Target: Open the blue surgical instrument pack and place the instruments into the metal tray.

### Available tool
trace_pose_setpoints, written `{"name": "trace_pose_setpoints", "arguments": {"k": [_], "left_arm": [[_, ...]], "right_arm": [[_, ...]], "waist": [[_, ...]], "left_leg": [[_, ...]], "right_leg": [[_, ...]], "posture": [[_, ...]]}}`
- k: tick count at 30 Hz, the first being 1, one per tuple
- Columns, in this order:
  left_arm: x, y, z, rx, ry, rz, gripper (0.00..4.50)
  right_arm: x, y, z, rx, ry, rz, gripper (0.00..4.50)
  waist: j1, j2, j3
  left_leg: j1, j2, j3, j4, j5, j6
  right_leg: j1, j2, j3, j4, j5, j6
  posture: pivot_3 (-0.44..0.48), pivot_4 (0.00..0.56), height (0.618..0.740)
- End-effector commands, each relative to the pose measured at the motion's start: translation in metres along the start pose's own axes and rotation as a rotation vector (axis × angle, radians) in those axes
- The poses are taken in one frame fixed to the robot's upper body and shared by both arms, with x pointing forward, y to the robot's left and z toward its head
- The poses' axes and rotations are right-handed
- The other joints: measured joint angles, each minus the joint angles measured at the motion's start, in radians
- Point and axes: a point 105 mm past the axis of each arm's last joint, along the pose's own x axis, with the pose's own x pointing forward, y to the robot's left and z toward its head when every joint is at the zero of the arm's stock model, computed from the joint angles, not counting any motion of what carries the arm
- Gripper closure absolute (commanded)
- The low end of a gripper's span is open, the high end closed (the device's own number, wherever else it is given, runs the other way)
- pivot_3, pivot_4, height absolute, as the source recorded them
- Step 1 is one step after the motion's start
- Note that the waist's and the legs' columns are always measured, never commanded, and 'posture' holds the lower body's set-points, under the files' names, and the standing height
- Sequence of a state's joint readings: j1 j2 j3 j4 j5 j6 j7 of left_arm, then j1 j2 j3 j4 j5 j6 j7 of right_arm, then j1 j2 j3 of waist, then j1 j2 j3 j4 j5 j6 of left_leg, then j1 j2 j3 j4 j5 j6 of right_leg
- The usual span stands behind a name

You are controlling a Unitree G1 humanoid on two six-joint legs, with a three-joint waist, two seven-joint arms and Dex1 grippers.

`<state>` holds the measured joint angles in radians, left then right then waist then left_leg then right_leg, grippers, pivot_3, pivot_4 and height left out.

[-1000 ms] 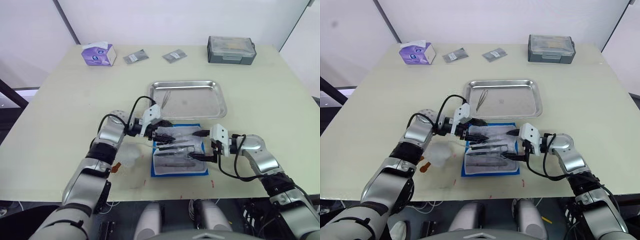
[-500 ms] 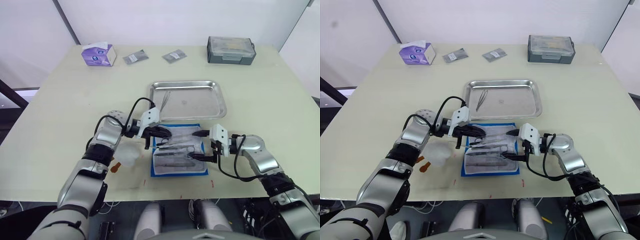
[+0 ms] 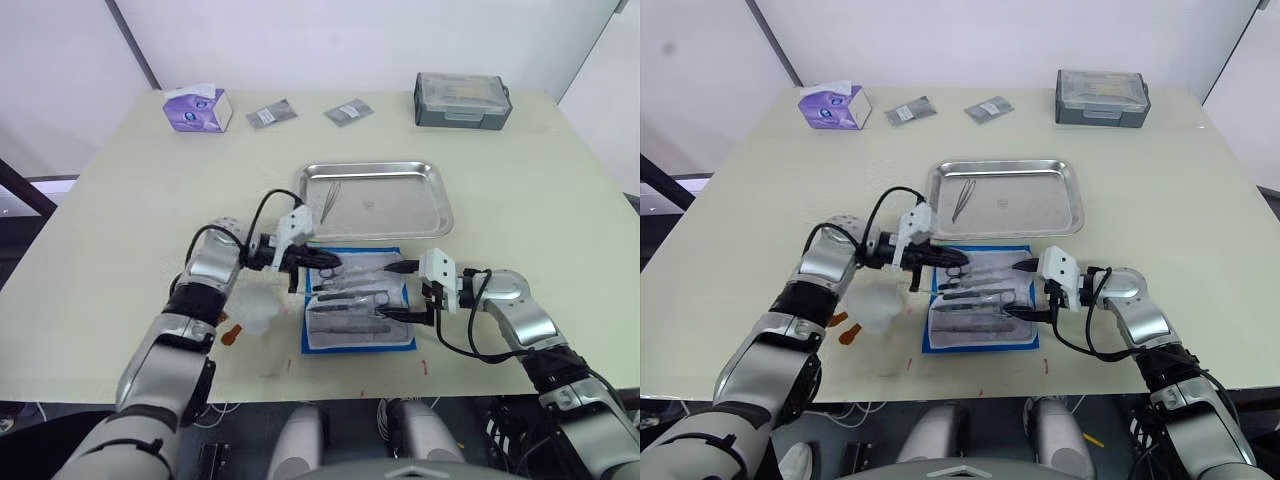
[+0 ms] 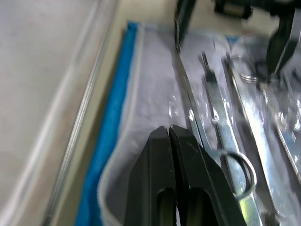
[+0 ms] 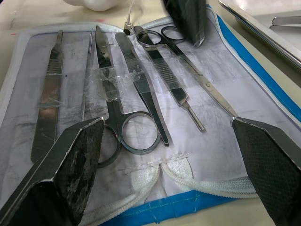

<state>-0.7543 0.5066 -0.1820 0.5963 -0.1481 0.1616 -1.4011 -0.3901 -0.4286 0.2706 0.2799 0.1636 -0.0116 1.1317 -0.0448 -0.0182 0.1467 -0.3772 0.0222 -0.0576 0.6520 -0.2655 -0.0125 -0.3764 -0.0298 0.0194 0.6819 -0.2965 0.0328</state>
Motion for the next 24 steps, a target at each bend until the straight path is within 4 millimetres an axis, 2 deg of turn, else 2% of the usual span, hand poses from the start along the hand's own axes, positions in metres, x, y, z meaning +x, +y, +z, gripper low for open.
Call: {"name": "trace_pose_setpoints", "arguments": {"k": [1,2,4,11,17,18,19,22,24], "left_arm": [[-0.008,0.003,0.019,0.021,-0.057,0.007,4.41],[-0.009,0.003,0.019,0.028,-0.053,0.009,4.02],[-0.01,0.001,0.018,0.054,-0.043,0.0,3.66],[-0.009,-0.016,0.016,0.044,-0.057,-0.079,3.66],[-0.009,-0.017,0.011,0.04,-0.012,-0.073,3.66],[-0.009,-0.013,0.01,0.056,-0.002,-0.04,3.23],[-0.009,-0.012,0.009,0.064,0.007,-0.027,3.13],[-0.008,-0.011,0.005,0.092,0.033,-0.011,2.1],[-0.007,-0.013,0.002,0.101,0.051,-0.021,2.1]], "right_arm": [[0.0,0.019,-0.049,0.102,0.179,0.027,0.0],[0.0,0.019,-0.049,0.101,0.179,0.026,0.0],[0.0,0.019,-0.049,0.101,0.179,0.024,0.0],[0.0,0.019,-0.049,0.1,0.18,0.022,0.0],[0.001,0.018,-0.048,0.096,0.18,0.021,0.0],[0.001,0.018,-0.048,0.095,0.18,0.021,0.0],[0.001,0.018,-0.048,0.095,0.18,0.02,0.0],[0.001,0.017,-0.049,0.094,0.18,0.019,0.0],[0.002,0.016,-0.048,0.093,0.18,0.019,0.0]], "waist": [[0.0,0.0,0.0],[0.0,0.0,0.0],[0.0,0.0,0.0],[0.0,0.0,0.0],[0.0,0.0,0.0],[0.0,0.0,0.0],[0.0,0.0,0.0],[0.0,0.0,0.0],[0.0,0.0,0.0]], "left_leg": [[0.0,0.0,0.0,0.0,0.0,0.0],[0.0,0.0,0.0,0.0,0.0,0.0],[0.0,0.0,0.0,0.0,0.0,0.0],[0.0,0.0,0.0,0.0,0.0,0.0],[0.0,0.0,0.0,0.0,0.0,0.0],[0.0,0.0,0.0,0.0,0.0,0.0],[0.0,0.0,0.0,0.0,0.0,0.0],[0.0,0.0,0.0,0.0,0.0,0.0],[0.0,0.0,0.0,0.0,0.0,0.0]], "right_leg": [[0.0,0.0,0.0,0.0,0.0,0.0],[0.0,0.0,0.0,0.0,0.0,0.0],[0.0,0.0,0.0,0.0,0.0,0.0],[0.0,0.0,0.0,0.0,0.0,0.0],[0.0,0.0,0.0,0.0,0.0,0.0],[0.0,0.0,0.0,0.0,0.0,0.0],[0.0,0.0,0.0,0.0,0.0,0.0],[0.0,0.0,0.0,0.0,0.0,0.0],[0.0,0.0,0.0,0.0,0.0,0.0]], "posture": [[0.0,0.15,0.734],[0.0,0.15,0.734],[0.0,0.15,0.734],[0.0,0.15,0.734],[0.0,0.15,0.734],[0.0,0.15,0.734],[0.0,0.15,0.734],[0.0,0.15,0.734],[0.0,0.15,0.734]]}}
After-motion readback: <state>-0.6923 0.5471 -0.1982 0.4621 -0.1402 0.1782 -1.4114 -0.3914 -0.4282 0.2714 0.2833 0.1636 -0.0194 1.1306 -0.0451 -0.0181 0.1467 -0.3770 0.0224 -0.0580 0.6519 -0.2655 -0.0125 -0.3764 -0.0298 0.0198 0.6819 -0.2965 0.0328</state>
